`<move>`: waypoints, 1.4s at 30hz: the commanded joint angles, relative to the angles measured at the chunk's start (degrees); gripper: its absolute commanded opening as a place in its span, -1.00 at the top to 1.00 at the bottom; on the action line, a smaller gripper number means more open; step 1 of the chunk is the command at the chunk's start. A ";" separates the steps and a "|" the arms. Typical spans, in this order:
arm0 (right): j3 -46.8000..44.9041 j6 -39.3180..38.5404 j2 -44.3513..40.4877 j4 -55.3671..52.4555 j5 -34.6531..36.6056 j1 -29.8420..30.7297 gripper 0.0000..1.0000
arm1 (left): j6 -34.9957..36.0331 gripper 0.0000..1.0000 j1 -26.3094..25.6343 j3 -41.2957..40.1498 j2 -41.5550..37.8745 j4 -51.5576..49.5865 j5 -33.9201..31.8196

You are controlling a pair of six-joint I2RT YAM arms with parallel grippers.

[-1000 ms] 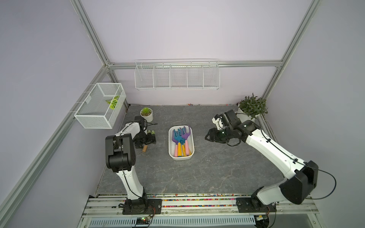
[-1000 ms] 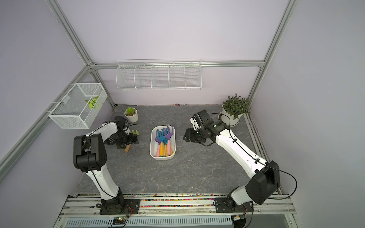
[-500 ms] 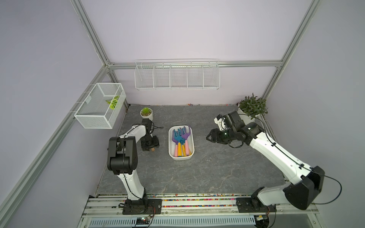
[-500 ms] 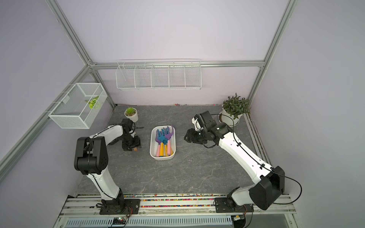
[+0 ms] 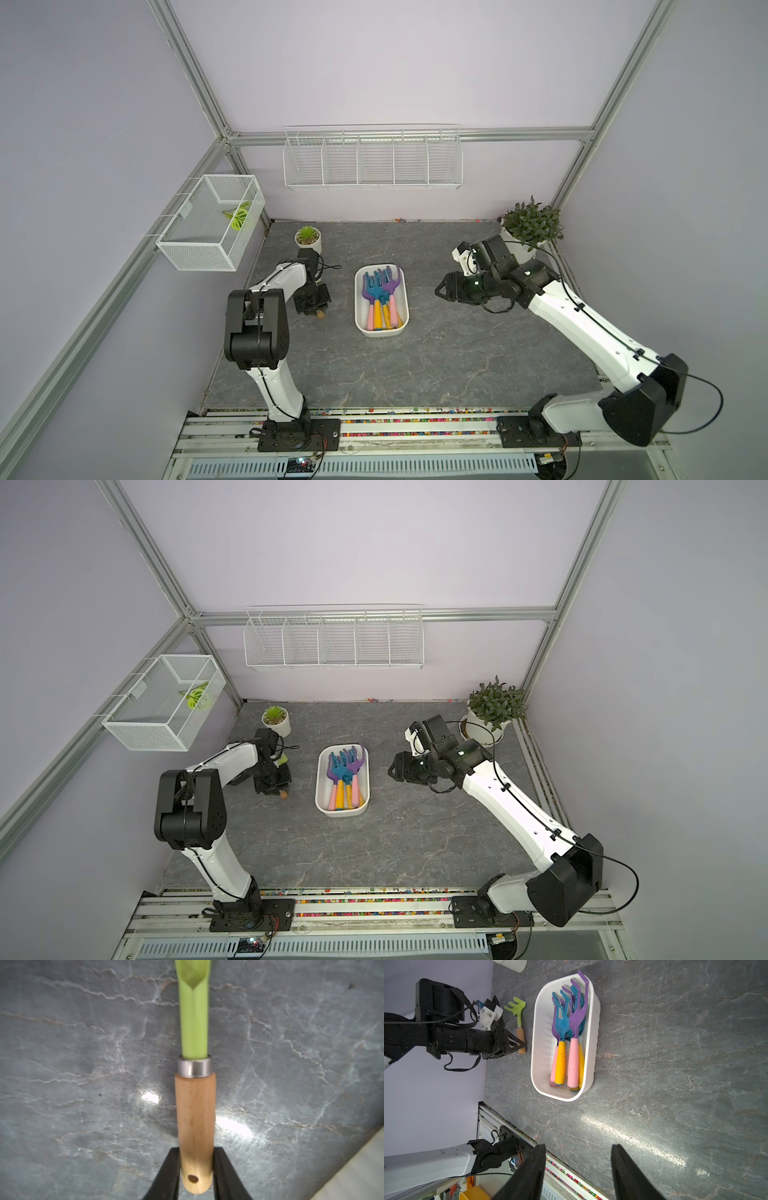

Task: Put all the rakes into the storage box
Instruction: Pick up the rake at the center of the board, then place the rake in the storage box.

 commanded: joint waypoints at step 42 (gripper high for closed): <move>-8.28 2.82 -7.72 -1.66 5.16 4.47 -0.10 | -0.38 1.00 -17.13 1.62 -17.08 -4.96 24.73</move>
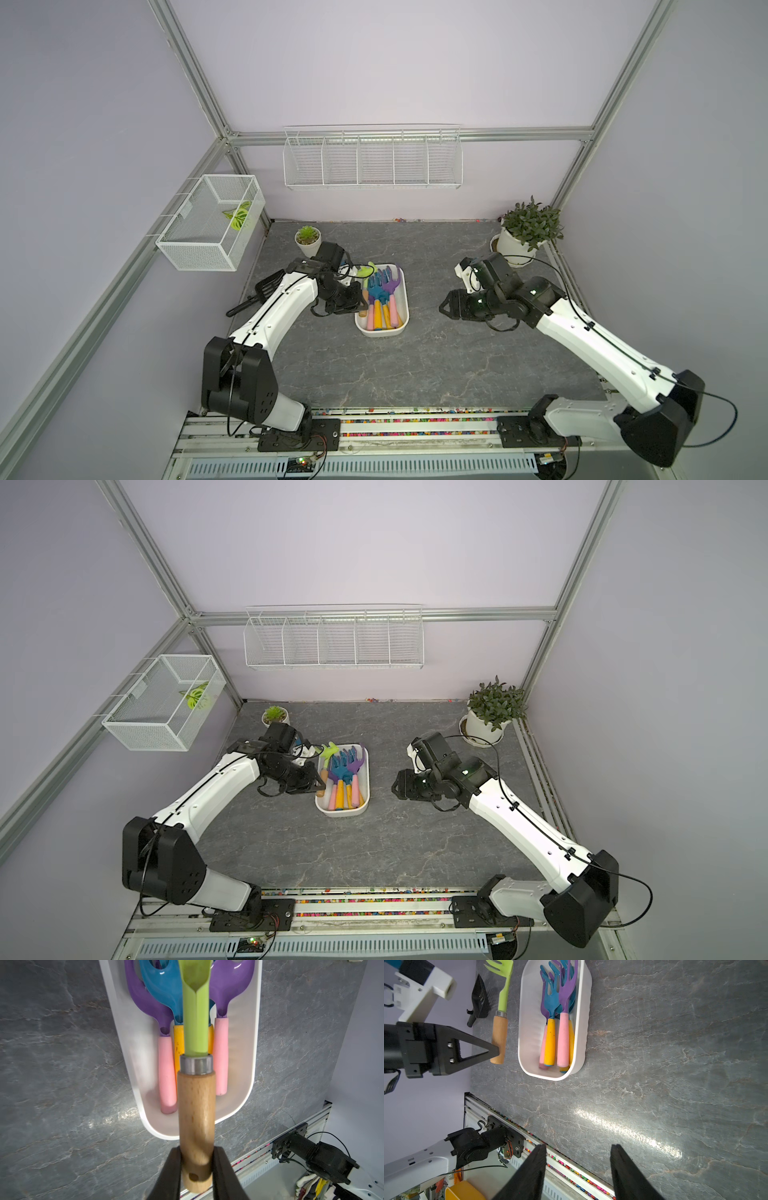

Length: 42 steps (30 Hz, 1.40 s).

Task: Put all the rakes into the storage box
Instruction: Place the rake in the storage box.

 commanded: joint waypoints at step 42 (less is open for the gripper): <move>5.16 -4.78 -3.69 -4.47 12.30 0.01 -0.13 | -6.34 -1.00 -4.71 11.83 -5.38 9.05 -13.00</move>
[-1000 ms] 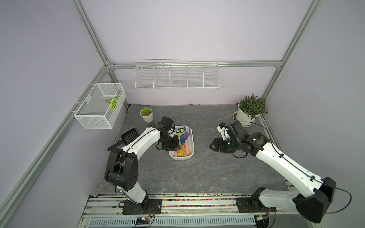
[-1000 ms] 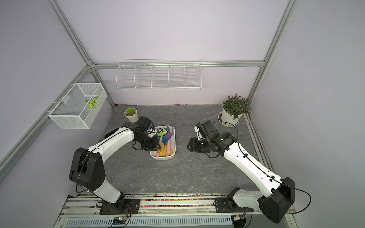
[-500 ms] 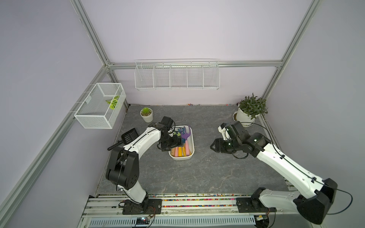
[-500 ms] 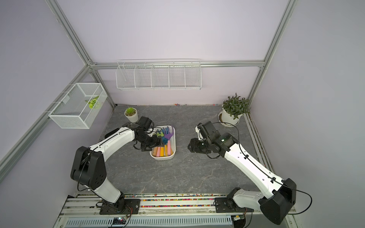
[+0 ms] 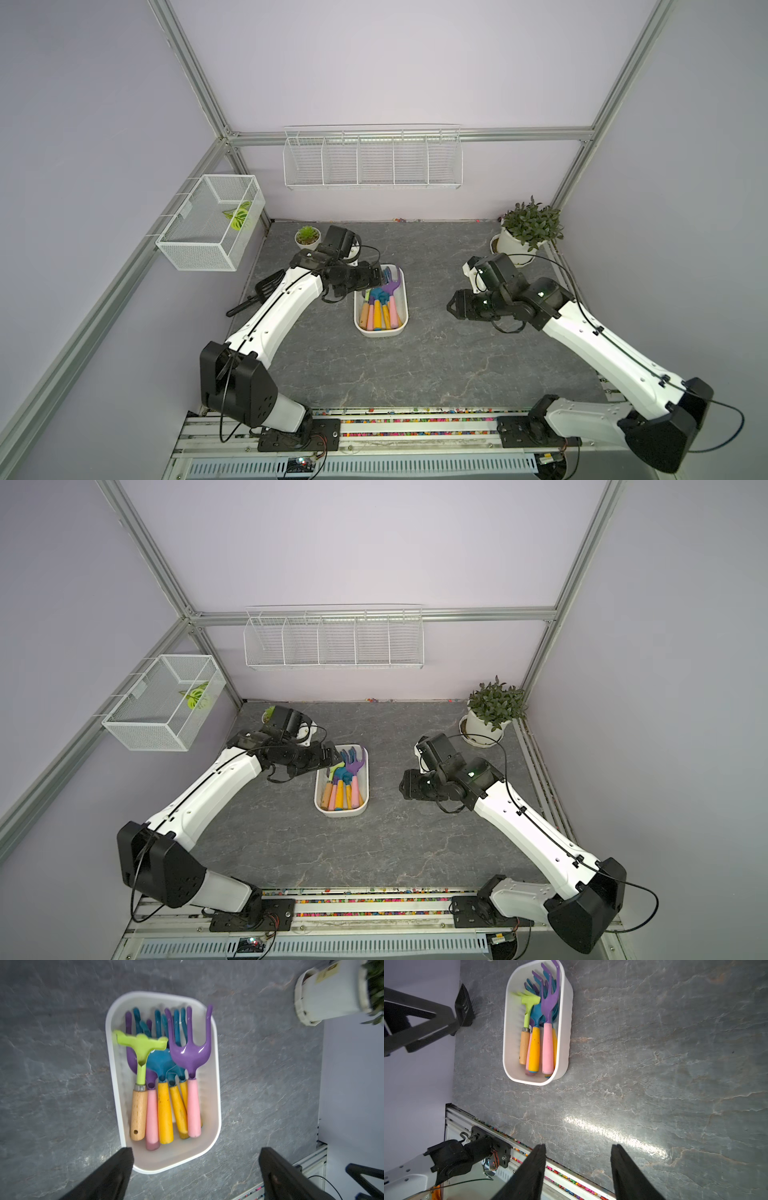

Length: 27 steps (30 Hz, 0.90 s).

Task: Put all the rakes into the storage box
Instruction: Place the rake in the storage box, then reset both arms

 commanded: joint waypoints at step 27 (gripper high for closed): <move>-32.39 -29.27 -8.07 57.28 36.08 -17.19 -0.62 | 16.14 -1.00 12.71 -48.95 -24.29 60.53 -39.01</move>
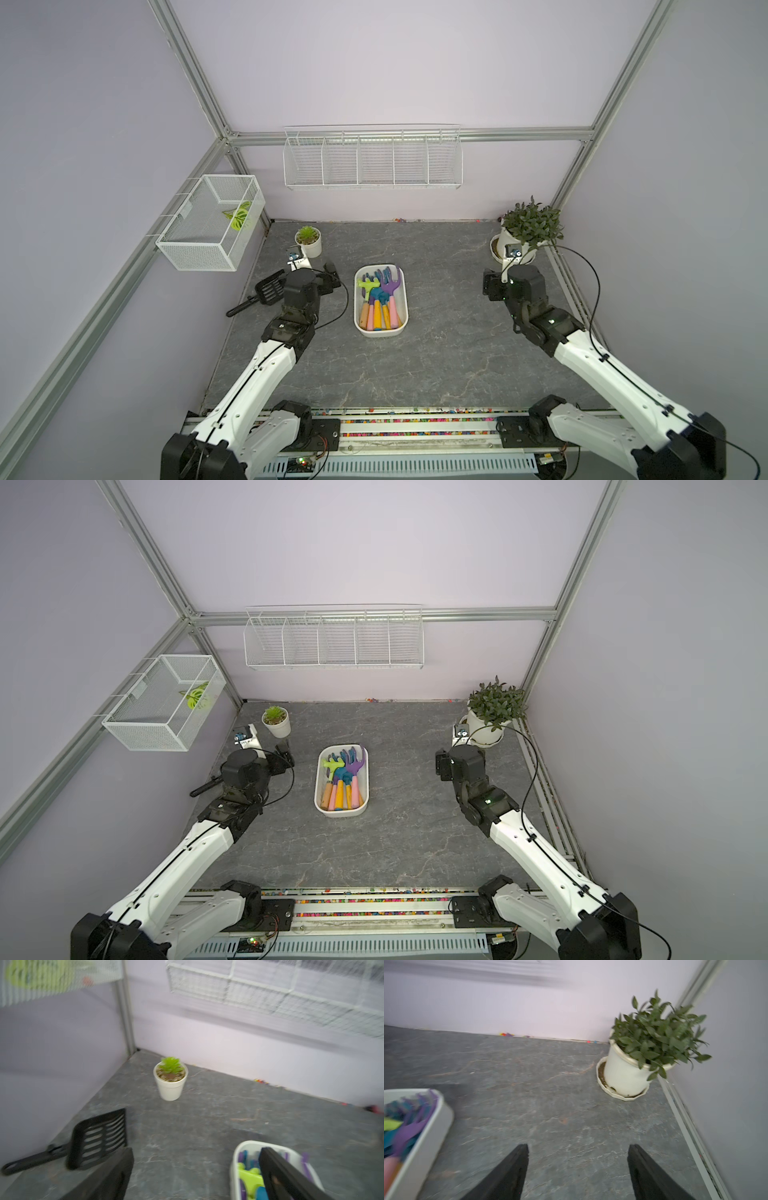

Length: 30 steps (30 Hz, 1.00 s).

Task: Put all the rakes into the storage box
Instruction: Reset both arms

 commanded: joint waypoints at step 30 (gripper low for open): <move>-18.34 -5.85 25.33 48.33 -5.00 -16.30 -0.99 | 1.99 -0.99 21.09 -11.79 22.43 37.57 20.17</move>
